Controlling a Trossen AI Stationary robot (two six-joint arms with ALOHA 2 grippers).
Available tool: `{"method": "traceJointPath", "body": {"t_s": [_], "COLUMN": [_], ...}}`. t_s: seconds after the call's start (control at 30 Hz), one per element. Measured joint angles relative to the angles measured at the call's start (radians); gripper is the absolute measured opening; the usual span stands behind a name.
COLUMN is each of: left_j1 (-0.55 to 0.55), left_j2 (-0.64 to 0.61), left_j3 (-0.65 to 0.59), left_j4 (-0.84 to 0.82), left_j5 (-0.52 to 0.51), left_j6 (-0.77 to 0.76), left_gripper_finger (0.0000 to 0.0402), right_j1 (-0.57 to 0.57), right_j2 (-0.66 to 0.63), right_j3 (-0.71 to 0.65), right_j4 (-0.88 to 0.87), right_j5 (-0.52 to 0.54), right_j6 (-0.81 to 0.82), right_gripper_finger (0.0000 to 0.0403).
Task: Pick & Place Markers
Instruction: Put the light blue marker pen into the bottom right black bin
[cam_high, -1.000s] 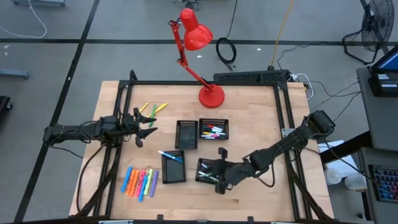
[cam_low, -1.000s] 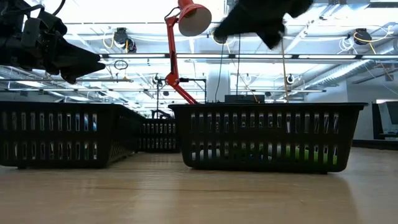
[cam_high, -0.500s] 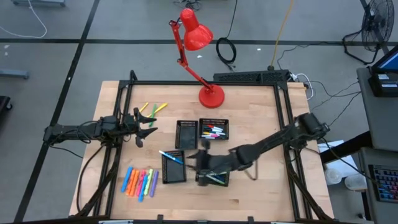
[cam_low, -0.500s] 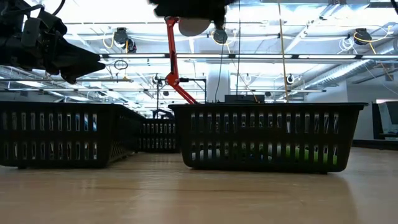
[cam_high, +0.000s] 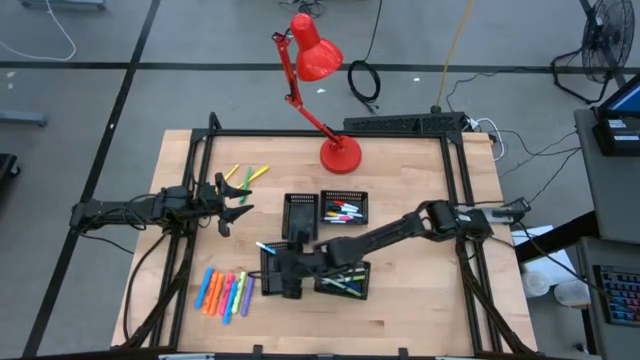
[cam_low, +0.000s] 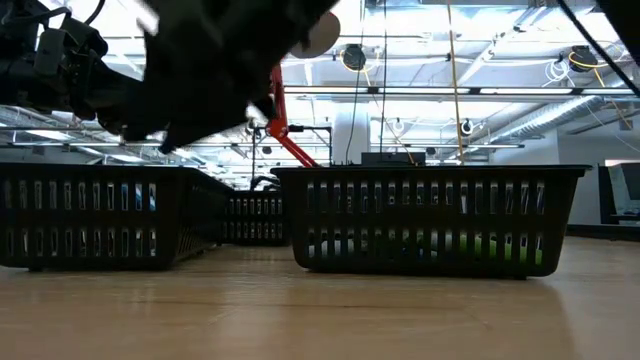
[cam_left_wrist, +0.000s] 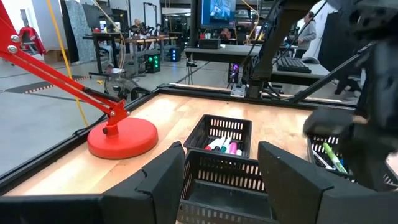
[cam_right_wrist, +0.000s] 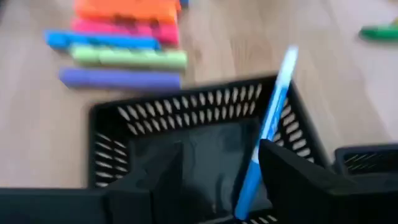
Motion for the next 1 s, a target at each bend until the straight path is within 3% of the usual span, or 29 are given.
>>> {"method": "traceJointPath", "body": {"t_s": [0.63,1.0], "left_j1": [0.0,0.0], "left_j2": [0.0,0.0], "left_j3": [0.0,0.0], "left_j4": [0.0,0.0], "left_j5": [0.0,0.0], "left_j6": [0.0,0.0], "left_gripper_finger": [0.0209,0.0209], "right_j1": [-0.051,-0.06], "right_j2": [0.011,0.092], "right_j3": [0.001,-0.001], "right_j4": [-0.05,-0.028], "right_j5": [-0.015,-0.061], "right_j6": [-0.073,-0.057], "right_gripper_finger": [0.0171,0.0171]}}
